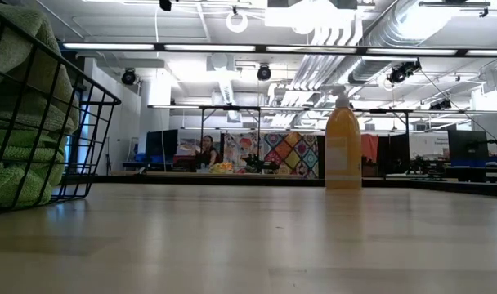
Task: Sort microfiber towel by color & place in baskets
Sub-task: Put the blue microfiber cloth into the transparent bin
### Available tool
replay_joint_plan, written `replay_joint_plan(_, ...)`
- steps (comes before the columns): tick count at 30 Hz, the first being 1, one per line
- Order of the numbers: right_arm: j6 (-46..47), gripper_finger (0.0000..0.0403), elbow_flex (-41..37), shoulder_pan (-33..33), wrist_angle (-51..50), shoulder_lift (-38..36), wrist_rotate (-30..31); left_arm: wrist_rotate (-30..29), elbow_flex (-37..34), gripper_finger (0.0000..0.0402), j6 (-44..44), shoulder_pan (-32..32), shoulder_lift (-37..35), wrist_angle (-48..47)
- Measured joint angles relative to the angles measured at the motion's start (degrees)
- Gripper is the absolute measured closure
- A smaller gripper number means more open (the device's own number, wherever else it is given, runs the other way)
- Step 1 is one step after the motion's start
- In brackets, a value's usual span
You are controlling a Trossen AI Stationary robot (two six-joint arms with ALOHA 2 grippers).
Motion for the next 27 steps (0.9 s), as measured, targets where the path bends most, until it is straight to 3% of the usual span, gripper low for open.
replay_joint_plan(9, 3.37, 0.0403, -0.56, 0.24, 0.79, 0.14, 1.97, 0.02, 0.0, 0.017, 0.02, 0.0, 0.0, 0.02)
replay_joint_plan(16, 2.83, 0.0388, 2.29, 0.17, -2.19, 0.31, -0.7, 0.02, 0.0, 0.017, 0.04, 0.0, 0.01, 0.02)
replay_joint_plan(20, 3.16, 0.0339, 4.48, 0.15, -4.81, 0.46, -2.41, 0.02, 0.0, 0.017, 0.11, 0.0, 0.02, 0.02)
replay_joint_plan(27, 5.05, 0.021, 9.24, 0.17, -12.19, 0.44, -4.33, 0.02, 0.0, 0.017, 0.13, 0.0, 0.02, 0.02)
